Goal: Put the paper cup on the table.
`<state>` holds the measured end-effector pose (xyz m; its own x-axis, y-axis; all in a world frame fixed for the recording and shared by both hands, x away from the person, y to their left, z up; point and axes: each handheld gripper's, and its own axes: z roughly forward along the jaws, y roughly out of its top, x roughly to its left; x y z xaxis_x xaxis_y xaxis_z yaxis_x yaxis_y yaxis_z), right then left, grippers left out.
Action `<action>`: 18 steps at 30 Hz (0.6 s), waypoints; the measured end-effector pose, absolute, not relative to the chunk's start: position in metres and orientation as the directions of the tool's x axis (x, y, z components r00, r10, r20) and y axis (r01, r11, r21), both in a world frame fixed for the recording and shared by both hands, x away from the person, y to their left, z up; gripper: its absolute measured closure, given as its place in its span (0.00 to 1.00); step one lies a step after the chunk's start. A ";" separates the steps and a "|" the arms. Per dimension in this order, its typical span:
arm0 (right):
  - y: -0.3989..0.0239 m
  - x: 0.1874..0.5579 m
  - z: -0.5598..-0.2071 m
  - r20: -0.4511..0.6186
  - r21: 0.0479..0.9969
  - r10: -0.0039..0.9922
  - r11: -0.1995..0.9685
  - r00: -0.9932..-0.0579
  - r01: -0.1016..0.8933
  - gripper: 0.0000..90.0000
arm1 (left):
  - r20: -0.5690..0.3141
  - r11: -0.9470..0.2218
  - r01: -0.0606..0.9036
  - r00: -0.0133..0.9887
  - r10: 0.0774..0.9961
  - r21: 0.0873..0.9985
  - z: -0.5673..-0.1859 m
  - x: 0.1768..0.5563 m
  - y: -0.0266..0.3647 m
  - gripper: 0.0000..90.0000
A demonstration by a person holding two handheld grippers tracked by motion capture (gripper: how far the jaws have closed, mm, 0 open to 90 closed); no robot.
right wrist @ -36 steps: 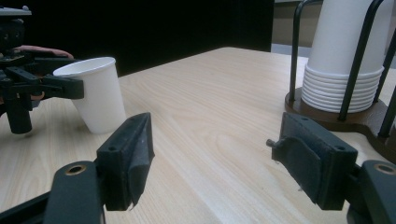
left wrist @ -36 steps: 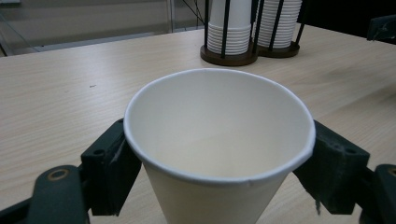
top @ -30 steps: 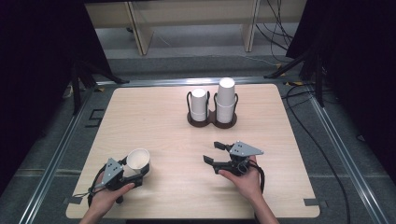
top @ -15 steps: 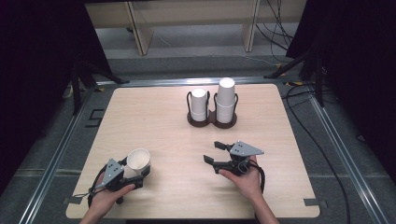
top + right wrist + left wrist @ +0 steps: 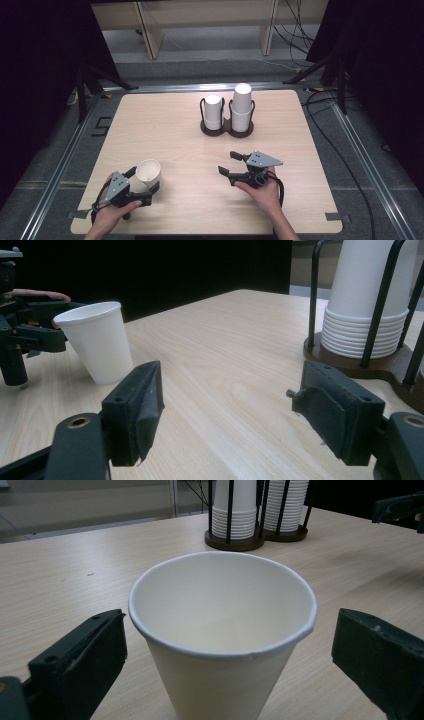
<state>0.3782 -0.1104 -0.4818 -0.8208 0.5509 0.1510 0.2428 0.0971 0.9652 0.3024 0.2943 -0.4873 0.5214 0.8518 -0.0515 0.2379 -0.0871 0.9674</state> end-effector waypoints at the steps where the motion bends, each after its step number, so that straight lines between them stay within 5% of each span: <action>1: -0.110 0.378 -0.482 0.151 0.966 0.551 0.095 -0.821 0.242 0.29 | -0.042 -0.101 0.244 0.517 0.855 0.964 -0.486 0.301 0.296 0.00; 18: -0.112 0.378 -0.481 0.160 0.963 0.554 0.095 -0.817 0.253 0.29 | -0.092 0.008 0.175 0.480 0.873 0.984 -0.479 0.289 0.315 0.00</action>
<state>0.3785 -0.1124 -0.4813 -0.8171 0.5539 0.1597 0.2528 0.0953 0.9628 0.2888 0.3147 -0.4787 0.4796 0.8726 -0.0923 0.1753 0.0078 0.9845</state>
